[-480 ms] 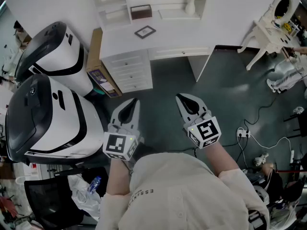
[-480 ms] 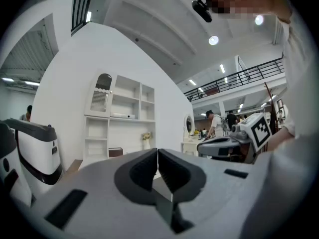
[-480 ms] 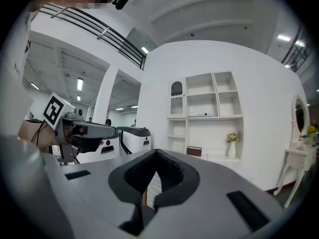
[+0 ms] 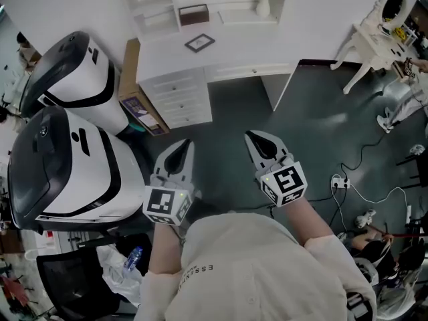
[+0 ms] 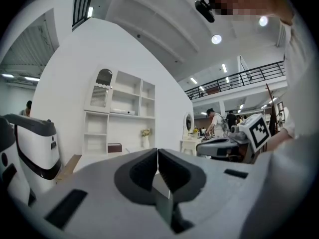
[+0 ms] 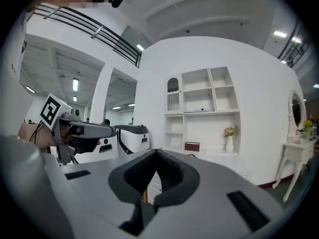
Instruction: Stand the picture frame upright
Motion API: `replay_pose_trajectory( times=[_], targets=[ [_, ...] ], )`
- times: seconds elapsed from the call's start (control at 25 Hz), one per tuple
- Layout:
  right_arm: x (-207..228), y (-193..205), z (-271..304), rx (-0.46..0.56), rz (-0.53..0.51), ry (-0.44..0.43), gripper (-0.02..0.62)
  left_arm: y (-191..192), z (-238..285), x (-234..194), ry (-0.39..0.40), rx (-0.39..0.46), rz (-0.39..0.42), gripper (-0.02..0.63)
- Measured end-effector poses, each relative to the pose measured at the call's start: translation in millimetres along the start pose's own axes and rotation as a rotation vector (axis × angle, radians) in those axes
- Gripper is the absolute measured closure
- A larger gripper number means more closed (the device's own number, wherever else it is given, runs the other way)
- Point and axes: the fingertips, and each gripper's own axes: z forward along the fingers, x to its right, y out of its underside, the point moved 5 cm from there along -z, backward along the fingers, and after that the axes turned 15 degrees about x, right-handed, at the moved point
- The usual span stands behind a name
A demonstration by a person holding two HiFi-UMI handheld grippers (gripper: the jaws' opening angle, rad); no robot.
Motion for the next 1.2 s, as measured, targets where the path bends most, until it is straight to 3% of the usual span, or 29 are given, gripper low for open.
replay_pose_trajectory(
  times=[0.28,0.32,0.36,0.48,0.52,0.64,0.84,1.04,1.2],
  targets=[
    [10.4,9.6,-7.2,-0.017,0.047,0.004,0.572,20.1,7.7,0.1,-0.031,-0.047,-0.070,0.597],
    [12.6,9.4,-7.4,-0.016,0.052,0.006,0.505,21.4,9.6,0.3,-0.039,-0.045,-0.069,0.581],
    [15.0,9.5,-7.0,-0.018,0.056,0.005,0.409,22.3,11.6,0.3,-0.047,-0.042,-0.065,0.545],
    [23.9,12.9,-2.3,-0.031,0.062,0.010,0.400,26.5,19.6,-0.7,-0.040,-0.043,-0.060,0.454],
    [26.4,14.9,0.4,-0.033,0.064,0.012,0.400,29.0,23.4,-0.2,-0.014,-0.052,-0.055,0.318],
    [33.9,21.8,13.4,-0.045,0.069,0.013,0.400,37.5,37.8,-1.2,0.058,-0.101,-0.020,0.311],
    [52.5,33.5,51.4,-0.052,0.064,0.028,0.400,48.7,67.4,-33.1,0.046,-0.099,-0.047,0.311],
    [82.2,44.2,108.3,-0.061,0.072,0.055,0.402,63.3,114.1,-91.1,0.019,-0.095,-0.117,0.313],
    [109.7,53.3,163.9,-0.089,0.077,0.058,0.402,71.6,163.4,-134.0,0.030,-0.097,-0.116,0.313]
  ],
)
